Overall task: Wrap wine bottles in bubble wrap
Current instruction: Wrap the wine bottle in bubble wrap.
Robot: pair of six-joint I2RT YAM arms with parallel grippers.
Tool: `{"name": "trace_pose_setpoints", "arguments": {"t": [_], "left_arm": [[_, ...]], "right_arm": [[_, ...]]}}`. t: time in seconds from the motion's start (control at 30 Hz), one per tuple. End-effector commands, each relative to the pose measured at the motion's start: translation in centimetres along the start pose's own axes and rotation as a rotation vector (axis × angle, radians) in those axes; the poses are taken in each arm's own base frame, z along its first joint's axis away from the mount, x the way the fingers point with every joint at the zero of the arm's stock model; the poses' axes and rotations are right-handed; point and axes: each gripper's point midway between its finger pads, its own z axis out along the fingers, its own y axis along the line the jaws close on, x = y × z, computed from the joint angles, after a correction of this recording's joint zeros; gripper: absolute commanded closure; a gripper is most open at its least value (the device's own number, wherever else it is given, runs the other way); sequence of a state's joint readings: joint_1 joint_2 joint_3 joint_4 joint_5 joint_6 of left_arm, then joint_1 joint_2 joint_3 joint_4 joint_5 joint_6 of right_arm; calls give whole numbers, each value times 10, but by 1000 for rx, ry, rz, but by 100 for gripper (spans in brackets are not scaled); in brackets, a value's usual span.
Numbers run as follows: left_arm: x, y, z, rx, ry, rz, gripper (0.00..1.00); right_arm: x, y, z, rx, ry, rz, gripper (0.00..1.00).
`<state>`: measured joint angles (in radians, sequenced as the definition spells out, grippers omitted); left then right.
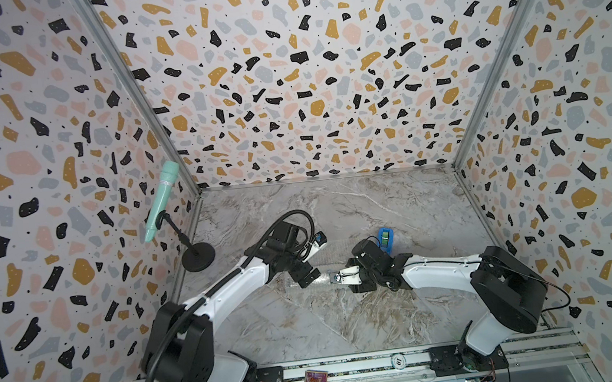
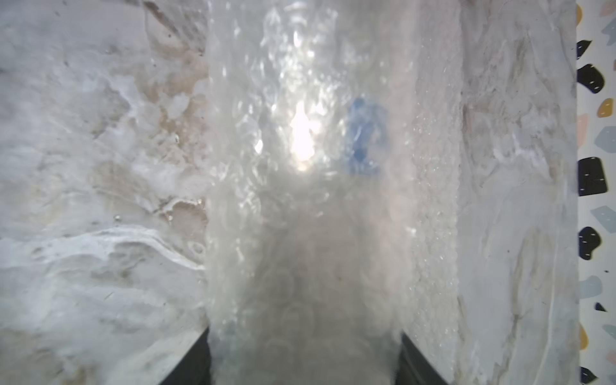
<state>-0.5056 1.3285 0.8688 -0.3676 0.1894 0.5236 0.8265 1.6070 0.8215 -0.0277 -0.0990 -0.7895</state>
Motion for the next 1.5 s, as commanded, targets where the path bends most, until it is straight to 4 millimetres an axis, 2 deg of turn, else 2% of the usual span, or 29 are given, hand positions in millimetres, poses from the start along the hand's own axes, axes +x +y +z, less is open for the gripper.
{"name": "trace_pose_setpoints", "arguments": {"t": [0.0, 0.13, 0.2, 0.27, 0.37, 0.5, 0.53, 0.73, 0.9, 1.23, 1.47], "left_arm": [[-19, 31, -31, -268, -178, 92, 0], [-22, 23, -61, -402, -370, 207, 0], [-24, 7, -64, -379, -424, 285, 0], [-24, -4, -58, -352, -411, 354, 0], [-21, -23, -43, -329, -348, 484, 8], [-18, -43, -26, -386, -301, 622, 10], [-22, -45, -26, -419, -305, 651, 10], [-17, -61, -3, -448, -199, 809, 11], [-14, -64, 11, -489, -141, 886, 12], [-6, -60, 34, -526, -77, 944, 11], [-7, -58, 49, -537, -54, 953, 11]], "right_arm": [[-1, 20, -4, -164, -25, 80, 82], [-3, 21, -1, -237, -32, 109, 82], [-5, 20, -1, -267, -35, 127, 82], [-7, 17, 1, -294, -42, 149, 82], [-12, 13, 2, -340, -53, 189, 82], [-19, 6, 2, -395, -53, 228, 82], [-20, 5, 3, -408, -47, 242, 82], [-25, 1, 10, -508, -19, 354, 81], [-42, -2, 8, -610, -76, 461, 81], [-46, -11, 1, -704, -134, 605, 82], [-48, -8, 0, -738, -138, 640, 82]]}}
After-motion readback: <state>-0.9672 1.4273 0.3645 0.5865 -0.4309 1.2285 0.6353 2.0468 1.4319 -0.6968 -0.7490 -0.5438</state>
